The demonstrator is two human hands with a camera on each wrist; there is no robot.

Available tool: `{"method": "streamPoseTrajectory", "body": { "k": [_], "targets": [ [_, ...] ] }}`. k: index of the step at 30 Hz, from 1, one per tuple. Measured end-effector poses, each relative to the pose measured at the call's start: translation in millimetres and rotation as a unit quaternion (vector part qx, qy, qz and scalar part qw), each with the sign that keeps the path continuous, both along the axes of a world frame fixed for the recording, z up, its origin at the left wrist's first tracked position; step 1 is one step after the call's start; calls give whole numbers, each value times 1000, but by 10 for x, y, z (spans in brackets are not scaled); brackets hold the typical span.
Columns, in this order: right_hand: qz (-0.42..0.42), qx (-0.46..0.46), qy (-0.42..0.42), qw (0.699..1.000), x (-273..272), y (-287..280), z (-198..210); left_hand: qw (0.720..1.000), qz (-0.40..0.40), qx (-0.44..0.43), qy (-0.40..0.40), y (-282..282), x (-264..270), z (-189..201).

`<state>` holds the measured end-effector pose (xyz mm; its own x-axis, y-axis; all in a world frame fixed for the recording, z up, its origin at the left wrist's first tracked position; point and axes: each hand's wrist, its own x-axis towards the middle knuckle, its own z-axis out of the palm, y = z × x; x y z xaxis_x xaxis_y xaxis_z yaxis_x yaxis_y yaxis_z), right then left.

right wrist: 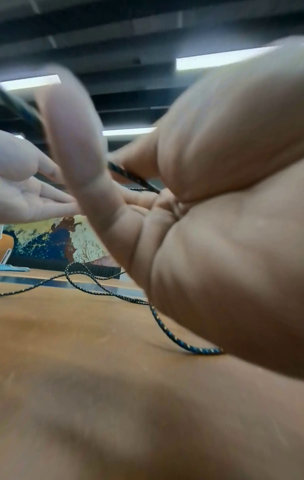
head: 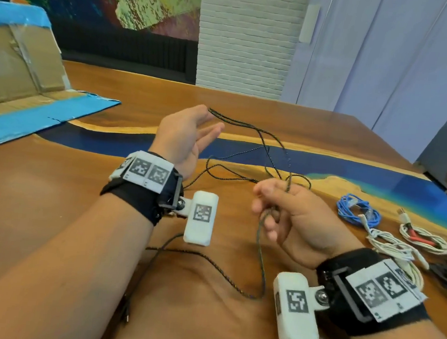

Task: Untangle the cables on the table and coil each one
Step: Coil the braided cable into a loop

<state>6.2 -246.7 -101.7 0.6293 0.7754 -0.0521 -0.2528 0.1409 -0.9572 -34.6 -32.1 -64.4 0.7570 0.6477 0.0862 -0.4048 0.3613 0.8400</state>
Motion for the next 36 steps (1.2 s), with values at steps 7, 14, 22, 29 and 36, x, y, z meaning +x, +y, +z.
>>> {"method": "streamPoseTrajectory", "body": {
  "k": [7,14,22,29,36],
  "targets": [
    [-175,222,136,950,165,-61,85,900,-292,270,180,-402,-111,-43],
    [-197,191,133,952,313,-85,-6,874,-288,364,145,-384,-118,-46],
    [-65,56,-58,995,66,57,-73,813,-338,432,195,-439,-124,-73],
    [-226,86,-11,970,335,-172,7,890,-191,389,144,-168,-122,18],
    [-315,-68,-59,945,460,-164,-112,953,-15,287,97,170,-154,91]
  ]
}}
